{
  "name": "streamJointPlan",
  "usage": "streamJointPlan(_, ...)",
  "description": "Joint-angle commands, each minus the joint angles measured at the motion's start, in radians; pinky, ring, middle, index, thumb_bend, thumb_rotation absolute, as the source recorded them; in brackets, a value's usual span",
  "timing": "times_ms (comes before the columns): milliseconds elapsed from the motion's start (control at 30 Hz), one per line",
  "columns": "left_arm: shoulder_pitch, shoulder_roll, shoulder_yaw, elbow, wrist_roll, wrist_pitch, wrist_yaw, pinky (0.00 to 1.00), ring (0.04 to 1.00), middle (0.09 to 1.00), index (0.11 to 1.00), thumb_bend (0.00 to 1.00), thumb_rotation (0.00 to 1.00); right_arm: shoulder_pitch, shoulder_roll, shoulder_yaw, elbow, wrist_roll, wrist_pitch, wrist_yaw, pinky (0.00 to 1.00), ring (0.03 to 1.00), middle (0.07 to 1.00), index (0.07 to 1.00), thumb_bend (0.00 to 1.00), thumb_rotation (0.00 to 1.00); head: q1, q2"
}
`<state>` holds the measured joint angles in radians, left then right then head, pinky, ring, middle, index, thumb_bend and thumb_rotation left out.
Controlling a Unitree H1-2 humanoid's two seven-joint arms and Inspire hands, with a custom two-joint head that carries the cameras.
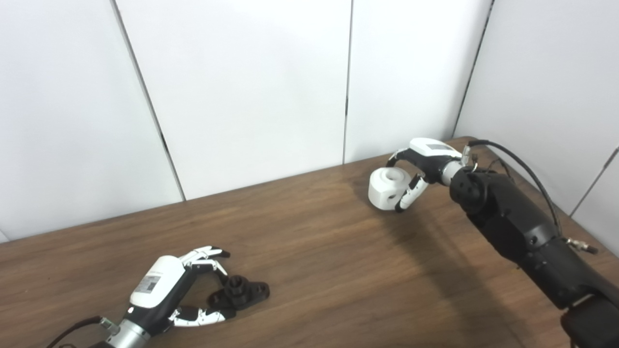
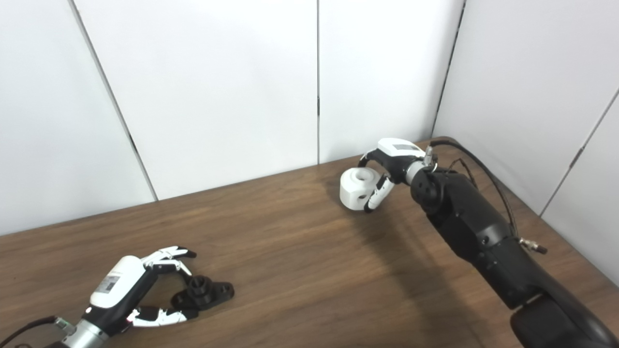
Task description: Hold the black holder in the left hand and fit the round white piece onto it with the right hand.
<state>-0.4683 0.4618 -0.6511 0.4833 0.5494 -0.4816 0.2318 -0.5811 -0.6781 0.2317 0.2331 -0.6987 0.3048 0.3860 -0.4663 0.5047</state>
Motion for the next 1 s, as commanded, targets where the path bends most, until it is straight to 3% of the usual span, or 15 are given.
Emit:
streamJointPlan(0, 0.066, 0.056, -0.039, 0.054, 0.055, 0.012, -0.090, 0.72, 0.858, 0.817, 0.485, 0.52, 0.07, -0.034, -0.033, -0.017, -0.012, -0.007, -0.035, -0.047, 0.90, 0.909, 0.894, 0.720, 0.84, 0.17, -0.001, 0.001)
streamJointPlan(133, 0.063, 0.059, -0.050, 0.059, 0.051, 0.012, -0.083, 0.72, 0.858, 0.817, 0.485, 0.52, 0.07, -0.026, -0.028, -0.023, -0.008, -0.014, -0.066, -0.103, 0.85, 0.865, 0.845, 0.633, 0.78, 0.11, 0.000, 0.003)
streamJointPlan(200, 0.063, 0.060, -0.052, 0.060, 0.050, 0.012, -0.081, 0.71, 0.856, 0.814, 0.485, 0.52, 0.07, -0.023, -0.026, -0.024, -0.003, -0.022, -0.086, -0.141, 0.82, 0.841, 0.820, 0.521, 0.57, 0.13, -0.001, 0.004)
streamJointPlan(267, 0.066, 0.060, -0.044, 0.055, 0.049, 0.012, -0.093, 0.73, 0.861, 0.819, 0.485, 0.52, 0.07, -0.018, -0.023, -0.027, 0.003, -0.025, -0.107, -0.180, 0.78, 0.808, 0.780, 0.495, 0.54, 0.13, -0.002, 0.005)
streamJointPlan(400, 0.067, 0.062, -0.034, 0.043, 0.047, 0.012, -0.118, 0.74, 0.864, 0.823, 0.486, 0.52, 0.07, -0.015, -0.021, -0.027, 0.010, -0.033, -0.117, -0.210, 0.77, 0.796, 0.755, 0.485, 0.52, 0.13, -0.001, 0.007)
streamJointPlan(967, 0.067, 0.055, -0.034, 0.043, 0.048, 0.012, -0.107, 0.73, 0.859, 0.818, 0.485, 0.52, 0.07, 0.000, -0.019, -0.058, -0.036, -0.007, -0.139, -0.241, 0.76, 0.797, 0.743, 0.484, 0.52, 0.13, 0.020, 0.020)
